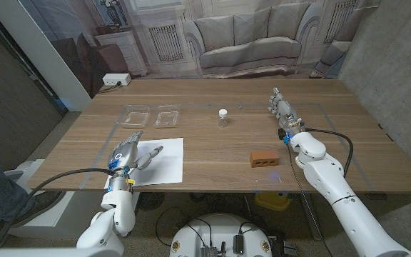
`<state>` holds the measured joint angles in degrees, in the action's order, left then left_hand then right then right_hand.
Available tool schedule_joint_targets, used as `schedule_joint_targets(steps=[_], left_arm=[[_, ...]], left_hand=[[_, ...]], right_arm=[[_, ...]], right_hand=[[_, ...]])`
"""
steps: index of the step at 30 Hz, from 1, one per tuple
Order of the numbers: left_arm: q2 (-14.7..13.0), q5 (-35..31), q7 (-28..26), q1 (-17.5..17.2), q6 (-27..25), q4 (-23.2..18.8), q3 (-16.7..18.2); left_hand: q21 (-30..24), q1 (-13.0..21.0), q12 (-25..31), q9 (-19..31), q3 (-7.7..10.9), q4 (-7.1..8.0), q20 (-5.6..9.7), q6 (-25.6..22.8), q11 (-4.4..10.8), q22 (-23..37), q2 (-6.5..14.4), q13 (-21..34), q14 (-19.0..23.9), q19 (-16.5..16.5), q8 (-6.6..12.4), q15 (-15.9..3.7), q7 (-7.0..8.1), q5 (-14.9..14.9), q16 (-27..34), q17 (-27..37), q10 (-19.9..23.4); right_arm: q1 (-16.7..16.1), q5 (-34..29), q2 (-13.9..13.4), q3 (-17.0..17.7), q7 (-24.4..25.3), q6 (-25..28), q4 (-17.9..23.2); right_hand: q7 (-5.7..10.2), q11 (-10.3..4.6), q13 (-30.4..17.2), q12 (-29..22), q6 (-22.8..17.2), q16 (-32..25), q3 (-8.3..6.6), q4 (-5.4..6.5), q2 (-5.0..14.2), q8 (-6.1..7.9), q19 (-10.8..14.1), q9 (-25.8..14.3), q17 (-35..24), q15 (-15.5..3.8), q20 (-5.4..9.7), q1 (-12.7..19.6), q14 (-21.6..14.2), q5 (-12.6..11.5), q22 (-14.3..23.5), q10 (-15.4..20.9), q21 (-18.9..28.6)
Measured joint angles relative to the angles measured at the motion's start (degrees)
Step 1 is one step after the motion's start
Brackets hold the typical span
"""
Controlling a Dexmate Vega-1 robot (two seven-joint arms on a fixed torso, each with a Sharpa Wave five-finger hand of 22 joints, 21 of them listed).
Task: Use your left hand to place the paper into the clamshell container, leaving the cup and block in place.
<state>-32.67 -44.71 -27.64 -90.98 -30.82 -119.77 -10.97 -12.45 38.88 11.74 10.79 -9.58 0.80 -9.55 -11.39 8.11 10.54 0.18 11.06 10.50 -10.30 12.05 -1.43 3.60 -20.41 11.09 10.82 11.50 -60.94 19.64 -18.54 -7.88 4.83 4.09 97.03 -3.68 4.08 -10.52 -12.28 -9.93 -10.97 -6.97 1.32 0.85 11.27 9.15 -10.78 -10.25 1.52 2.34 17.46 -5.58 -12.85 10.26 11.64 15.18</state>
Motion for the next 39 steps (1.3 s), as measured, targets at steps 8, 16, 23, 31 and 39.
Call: schedule_joint_targets(steps=[8,16,23,31,39], left_arm=[[-0.05,-1.43,1.13,0.35,-2.0,-0.11,-0.74],[-0.05,-2.77,2.68,1.29,-3.81,0.03,-2.18],[-0.1,-3.47,3.71,2.02,-4.71,0.71,-3.19],[0.08,-3.5,3.88,3.14,-4.66,2.05,-4.45],[1.02,-2.31,2.89,4.37,-3.67,4.04,-5.51]], left_hand=[[-0.3,0.13,0.0,0.0,-0.39,0.08,-0.88,-0.32,0.21,0.0,-0.13,-0.01,0.21,-0.88,0.0,-0.21,0.31,-0.44,0.0,0.0,0.21],[-0.29,0.3,0.0,0.0,-0.39,0.08,-1.43,-0.32,0.34,0.0,0.04,-0.01,-0.11,-0.8,0.01,-0.53,0.31,-0.44,0.0,0.0,0.07],[-0.29,0.67,0.0,0.0,-0.63,-0.16,-2.14,-0.01,0.43,-0.01,-0.18,-0.01,-0.11,-1.52,-0.23,-0.53,0.62,-0.44,0.0,-0.01,-0.03],[-0.29,0.67,0.0,0.0,-0.88,0.1,-2.45,-0.05,0.43,-0.01,-0.18,-0.01,-0.11,-1.83,-0.22,-0.53,0.65,-0.44,0.0,-0.01,-0.03],[-0.29,0.89,0.0,0.0,-1.12,-0.15,-2.44,-0.33,0.73,-0.01,0.04,-0.01,-0.11,-1.83,-0.22,-0.52,0.92,-0.87,0.0,-0.01,0.29]], right_arm=[[0.73,0.01,0.21,-0.19,-0.38,0.01,-0.95],[1.59,0.01,0.58,-0.54,-0.98,-0.05,-2.16],[2.02,-0.02,0.9,-0.66,-1.29,-0.25,-2.96],[2.25,-0.07,1.12,-0.67,-1.58,-0.63,-3.56],[2.36,-0.06,1.17,-0.48,-1.76,-0.7,-3.82]], right_hand=[[0.0,0.0,0.0,0.0,0.0,0.0,-0.24,-0.23,0.0,0.0,0.31,0.0,0.0,0.0,-0.31,0.0,0.0,0.0,0.0,0.0,-0.35],[0.0,0.0,0.0,0.0,0.0,0.0,-0.24,-0.23,0.46,0.0,0.31,0.0,0.0,0.0,-0.31,-0.01,0.0,0.0,0.0,0.0,-0.35],[0.0,0.0,0.0,0.0,0.0,0.0,-0.24,-0.23,0.46,0.0,0.31,0.0,0.0,0.0,-0.31,-0.01,0.0,0.0,0.0,0.0,-0.58],[0.0,0.0,0.0,0.0,0.0,0.0,-0.24,-0.23,0.46,0.0,0.3,0.0,0.0,0.0,-0.31,-0.01,0.0,0.0,0.0,0.0,-0.58],[0.0,0.0,0.0,0.0,0.0,0.0,-0.13,-0.34,0.46,0.0,0.3,0.0,0.0,0.0,-0.31,-0.01,0.0,0.07,0.0,0.0,-0.79]])
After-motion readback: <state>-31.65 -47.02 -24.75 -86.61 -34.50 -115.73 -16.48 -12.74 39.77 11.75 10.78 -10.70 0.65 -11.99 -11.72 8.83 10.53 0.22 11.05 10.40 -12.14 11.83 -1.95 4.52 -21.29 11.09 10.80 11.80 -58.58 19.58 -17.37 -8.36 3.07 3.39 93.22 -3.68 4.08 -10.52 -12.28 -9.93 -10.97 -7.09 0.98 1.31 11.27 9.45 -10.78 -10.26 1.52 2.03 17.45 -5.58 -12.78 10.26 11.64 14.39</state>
